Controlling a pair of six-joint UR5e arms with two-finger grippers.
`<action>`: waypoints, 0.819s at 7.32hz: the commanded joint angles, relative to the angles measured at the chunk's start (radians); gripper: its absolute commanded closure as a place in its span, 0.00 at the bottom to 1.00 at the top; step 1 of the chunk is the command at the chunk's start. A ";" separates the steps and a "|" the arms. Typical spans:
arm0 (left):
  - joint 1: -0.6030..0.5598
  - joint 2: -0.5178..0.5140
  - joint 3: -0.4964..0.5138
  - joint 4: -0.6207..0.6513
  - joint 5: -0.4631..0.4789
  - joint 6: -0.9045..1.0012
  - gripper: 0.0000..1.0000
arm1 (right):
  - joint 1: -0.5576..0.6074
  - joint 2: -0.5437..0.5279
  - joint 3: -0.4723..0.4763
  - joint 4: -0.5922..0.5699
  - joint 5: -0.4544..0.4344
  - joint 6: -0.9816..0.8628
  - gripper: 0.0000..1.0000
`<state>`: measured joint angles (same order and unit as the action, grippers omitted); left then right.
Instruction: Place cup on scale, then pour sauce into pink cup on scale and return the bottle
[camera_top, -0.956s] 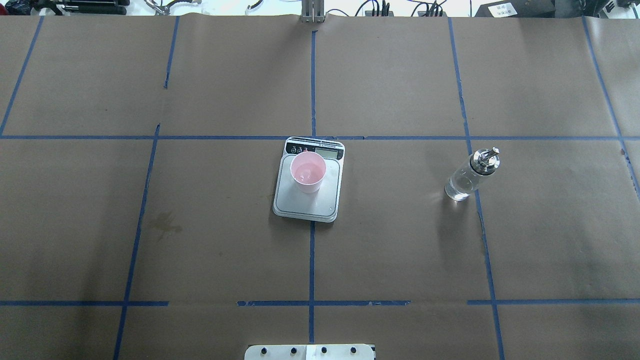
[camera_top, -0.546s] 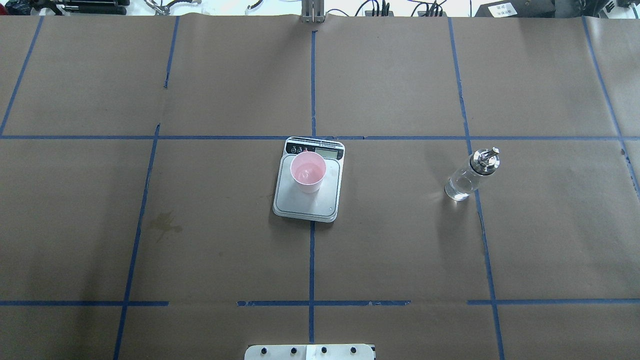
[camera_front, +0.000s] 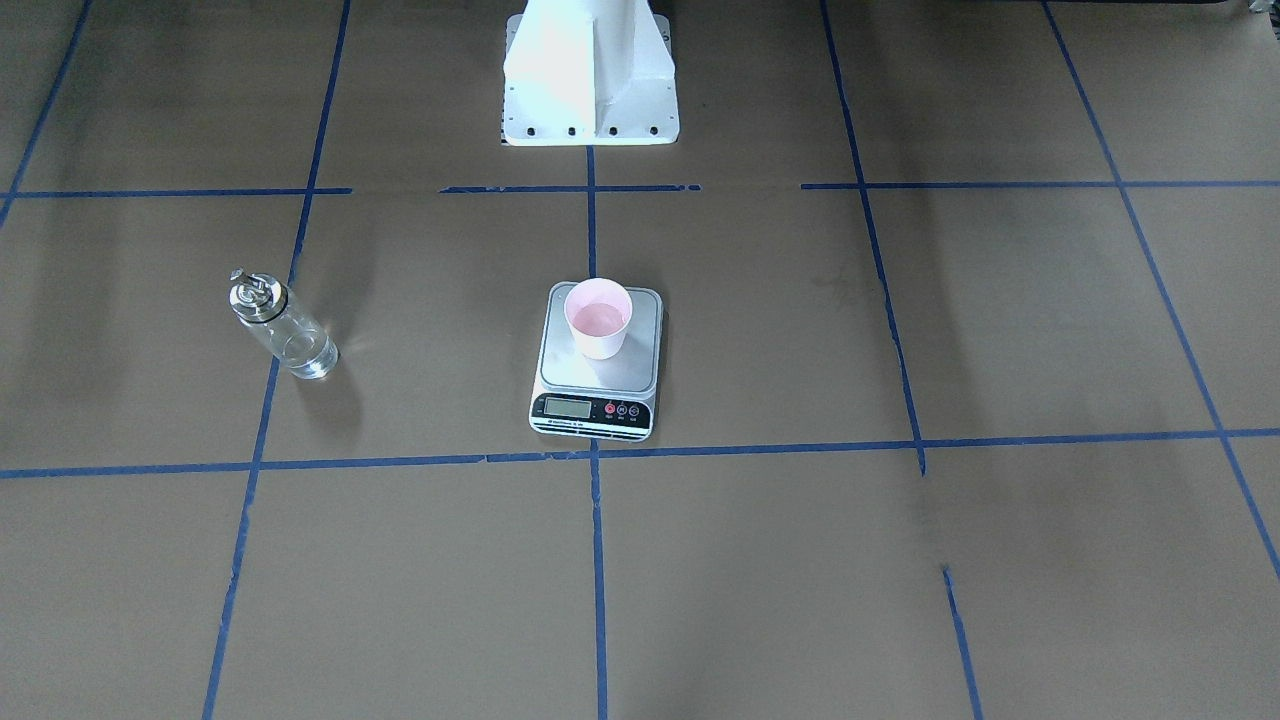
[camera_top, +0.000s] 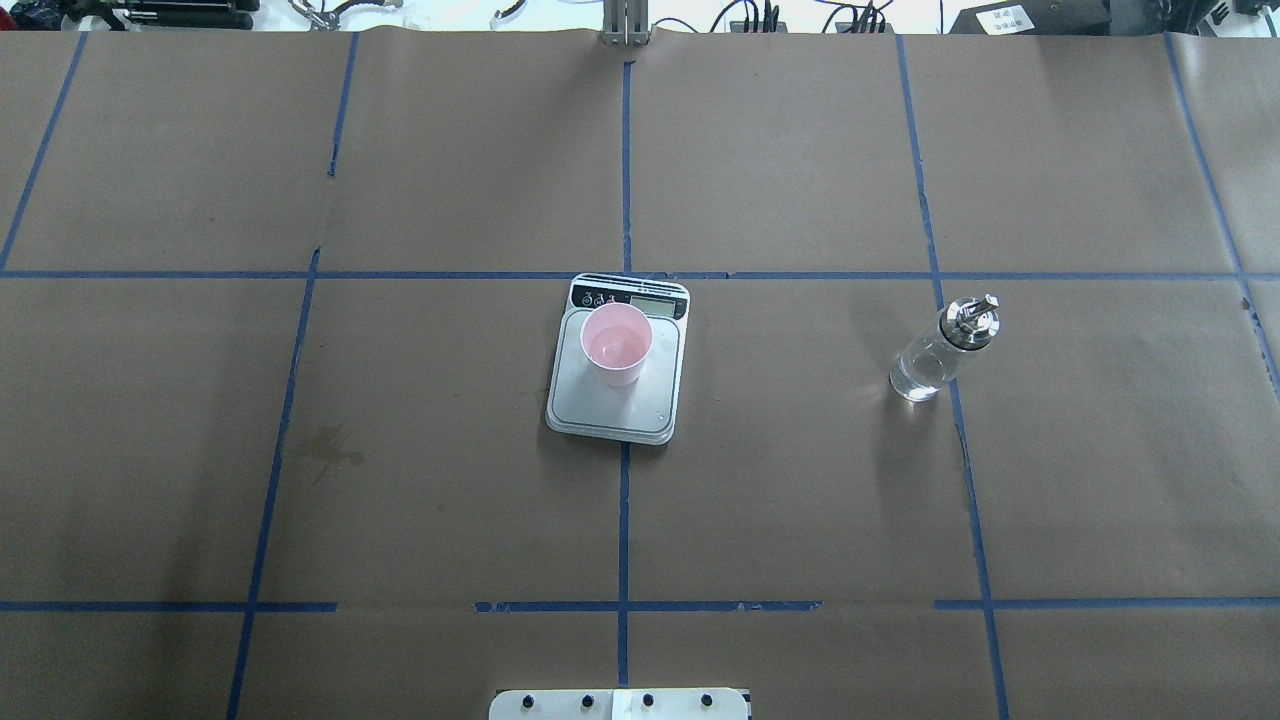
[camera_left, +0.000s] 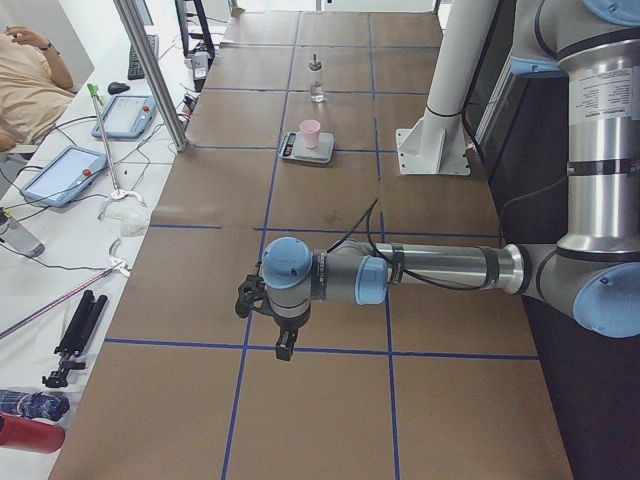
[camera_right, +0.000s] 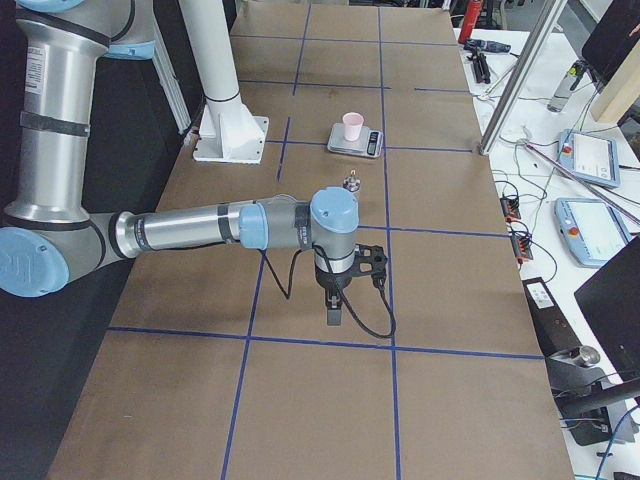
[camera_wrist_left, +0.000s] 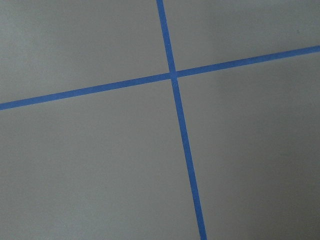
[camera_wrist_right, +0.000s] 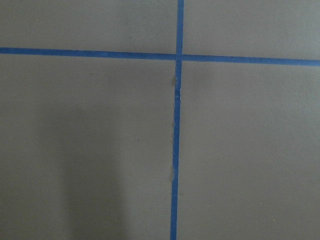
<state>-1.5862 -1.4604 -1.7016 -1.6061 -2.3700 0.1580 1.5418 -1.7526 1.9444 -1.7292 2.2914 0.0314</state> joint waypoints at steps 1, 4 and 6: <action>0.000 0.000 -0.001 -0.005 0.002 0.000 0.00 | 0.000 0.010 -0.013 -0.007 0.016 -0.001 0.00; -0.001 0.006 0.002 -0.035 0.009 -0.005 0.00 | -0.003 0.059 -0.084 0.008 0.016 -0.007 0.00; -0.002 0.011 0.007 -0.037 0.008 -0.006 0.00 | -0.005 0.047 -0.088 0.042 0.017 -0.016 0.00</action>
<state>-1.5875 -1.4539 -1.6973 -1.6424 -2.3608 0.1532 1.5379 -1.7009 1.8614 -1.7046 2.3079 0.0189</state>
